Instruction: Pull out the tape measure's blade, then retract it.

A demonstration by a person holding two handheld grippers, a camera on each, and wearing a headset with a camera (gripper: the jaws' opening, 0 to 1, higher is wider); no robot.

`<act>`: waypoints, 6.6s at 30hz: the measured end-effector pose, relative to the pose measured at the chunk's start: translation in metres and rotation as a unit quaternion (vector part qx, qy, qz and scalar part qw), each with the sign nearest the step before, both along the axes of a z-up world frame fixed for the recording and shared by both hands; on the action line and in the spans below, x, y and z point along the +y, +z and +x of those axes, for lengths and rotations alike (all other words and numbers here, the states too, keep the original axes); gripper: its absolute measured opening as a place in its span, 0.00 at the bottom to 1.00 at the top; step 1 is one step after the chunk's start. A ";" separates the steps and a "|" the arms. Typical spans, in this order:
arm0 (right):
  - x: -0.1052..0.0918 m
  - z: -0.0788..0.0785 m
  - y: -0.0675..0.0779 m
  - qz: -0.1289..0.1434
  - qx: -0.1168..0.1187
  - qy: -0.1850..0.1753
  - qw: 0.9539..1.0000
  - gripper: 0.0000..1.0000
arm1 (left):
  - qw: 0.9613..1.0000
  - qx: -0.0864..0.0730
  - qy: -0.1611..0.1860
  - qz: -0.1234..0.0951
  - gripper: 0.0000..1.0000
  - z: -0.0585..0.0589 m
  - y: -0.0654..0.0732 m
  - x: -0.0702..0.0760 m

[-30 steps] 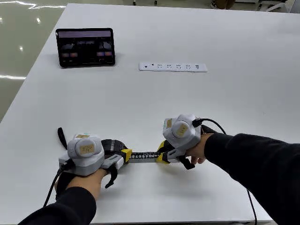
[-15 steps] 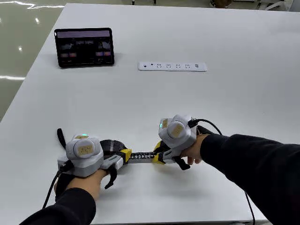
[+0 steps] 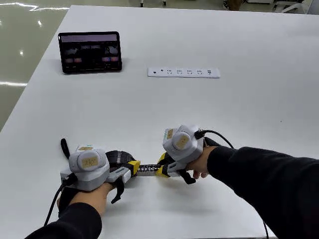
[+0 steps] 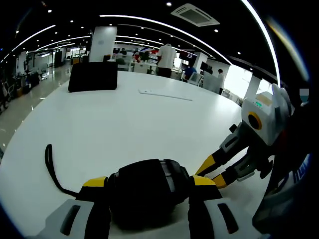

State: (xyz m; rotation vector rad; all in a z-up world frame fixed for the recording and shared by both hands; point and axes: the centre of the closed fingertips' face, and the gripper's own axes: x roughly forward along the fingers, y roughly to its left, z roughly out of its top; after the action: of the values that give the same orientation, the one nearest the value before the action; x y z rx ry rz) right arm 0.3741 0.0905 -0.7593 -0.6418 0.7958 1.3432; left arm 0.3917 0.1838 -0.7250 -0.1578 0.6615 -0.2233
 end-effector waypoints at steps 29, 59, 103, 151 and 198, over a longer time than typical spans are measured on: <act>0.027 -0.002 0.000 0.014 0.008 -0.001 1.000 0.10 | 1.000 -0.001 0.001 -0.003 0.59 0.000 0.001 -0.001; 0.040 -0.003 0.000 0.030 0.000 0.011 0.999 0.12 | 1.000 -0.001 0.002 -0.005 0.59 0.000 0.001 -0.001; 0.045 -0.003 -0.001 0.031 0.009 -0.003 0.999 0.11 | 1.000 -0.001 -0.001 -0.009 0.59 0.000 0.000 0.000; -0.180 -0.035 0.090 0.096 -0.066 -0.201 0.973 0.60 | 0.986 -0.030 -0.161 -0.026 1.00 -0.050 0.051 0.091; -0.303 -0.067 0.095 0.068 -0.084 -0.302 0.947 1.00 | 0.985 -0.025 -0.171 0.016 1.00 -0.075 0.080 0.140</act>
State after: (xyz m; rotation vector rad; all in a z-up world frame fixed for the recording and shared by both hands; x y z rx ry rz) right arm 0.3070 -0.2121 -0.6641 -0.3531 0.6794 0.7621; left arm 0.3169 0.3237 -0.6452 -0.0059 0.6387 -0.5445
